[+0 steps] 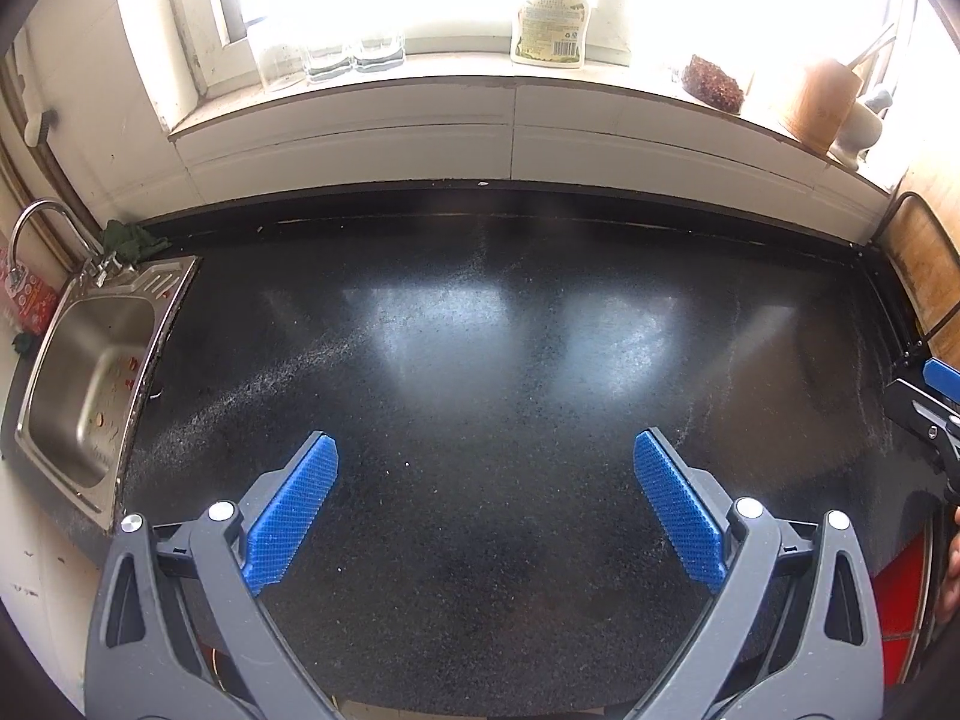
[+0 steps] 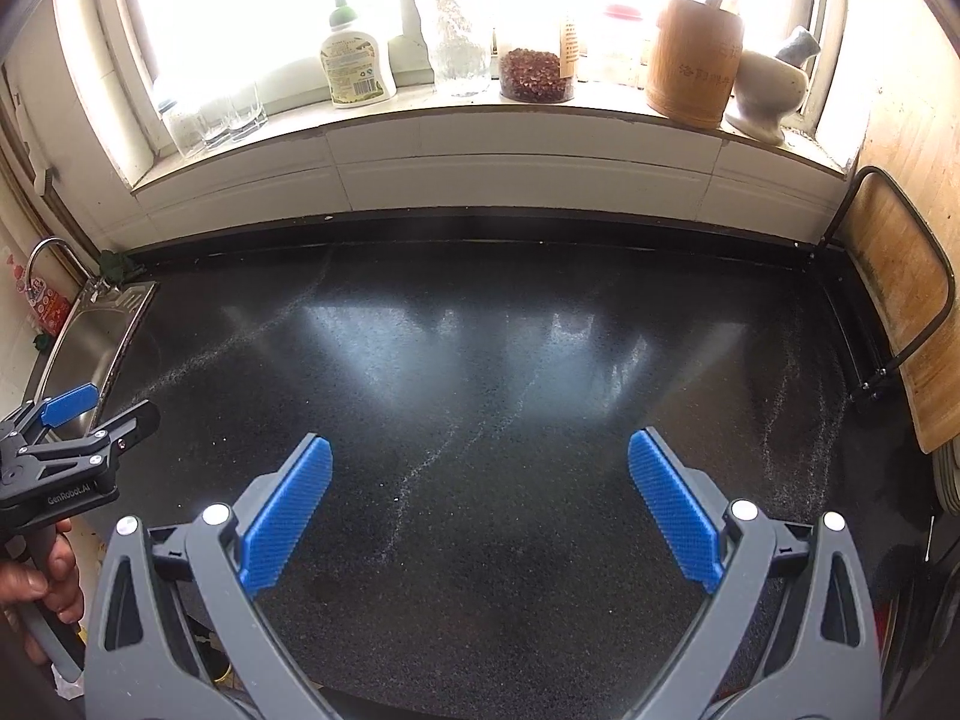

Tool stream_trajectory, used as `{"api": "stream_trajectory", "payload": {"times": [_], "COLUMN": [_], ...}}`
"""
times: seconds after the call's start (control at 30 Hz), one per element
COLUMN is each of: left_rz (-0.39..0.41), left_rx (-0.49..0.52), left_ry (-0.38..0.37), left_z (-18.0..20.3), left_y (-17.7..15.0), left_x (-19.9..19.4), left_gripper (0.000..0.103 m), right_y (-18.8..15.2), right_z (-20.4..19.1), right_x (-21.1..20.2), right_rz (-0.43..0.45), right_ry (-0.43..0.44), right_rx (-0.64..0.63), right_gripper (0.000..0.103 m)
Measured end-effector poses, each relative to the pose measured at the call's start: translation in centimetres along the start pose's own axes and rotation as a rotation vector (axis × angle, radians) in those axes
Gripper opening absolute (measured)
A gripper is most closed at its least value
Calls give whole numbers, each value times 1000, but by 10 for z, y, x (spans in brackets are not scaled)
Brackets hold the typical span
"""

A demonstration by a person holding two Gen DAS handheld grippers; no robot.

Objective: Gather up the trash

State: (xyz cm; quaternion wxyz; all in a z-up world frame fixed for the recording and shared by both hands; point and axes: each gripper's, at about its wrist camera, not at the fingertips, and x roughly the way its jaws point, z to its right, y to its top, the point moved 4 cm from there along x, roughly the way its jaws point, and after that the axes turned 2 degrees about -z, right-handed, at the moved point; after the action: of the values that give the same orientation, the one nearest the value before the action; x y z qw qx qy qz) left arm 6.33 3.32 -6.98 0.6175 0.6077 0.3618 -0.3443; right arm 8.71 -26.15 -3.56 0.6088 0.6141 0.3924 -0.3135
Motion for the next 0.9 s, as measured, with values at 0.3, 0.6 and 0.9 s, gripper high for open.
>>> {"api": "stream_trajectory", "payload": {"times": [0.3, 0.6, 0.9], "left_rz": [-7, -5, -5], "left_rx": [2, 10, 9], "left_ry": [-5, -8, -8], "left_z": [-1, 1, 2], "left_y": [1, 0, -2], "left_x": [3, 1, 0], "left_gripper": [96, 96, 96], "right_y": [-1, 0, -4], "right_z": [0, 1, 2], "right_x": [0, -1, -4], "right_rz": [0, 3, 3], "right_ry": [-1, 0, -4], "right_rx": [4, 0, 1], "right_gripper": [96, 96, 96]}}
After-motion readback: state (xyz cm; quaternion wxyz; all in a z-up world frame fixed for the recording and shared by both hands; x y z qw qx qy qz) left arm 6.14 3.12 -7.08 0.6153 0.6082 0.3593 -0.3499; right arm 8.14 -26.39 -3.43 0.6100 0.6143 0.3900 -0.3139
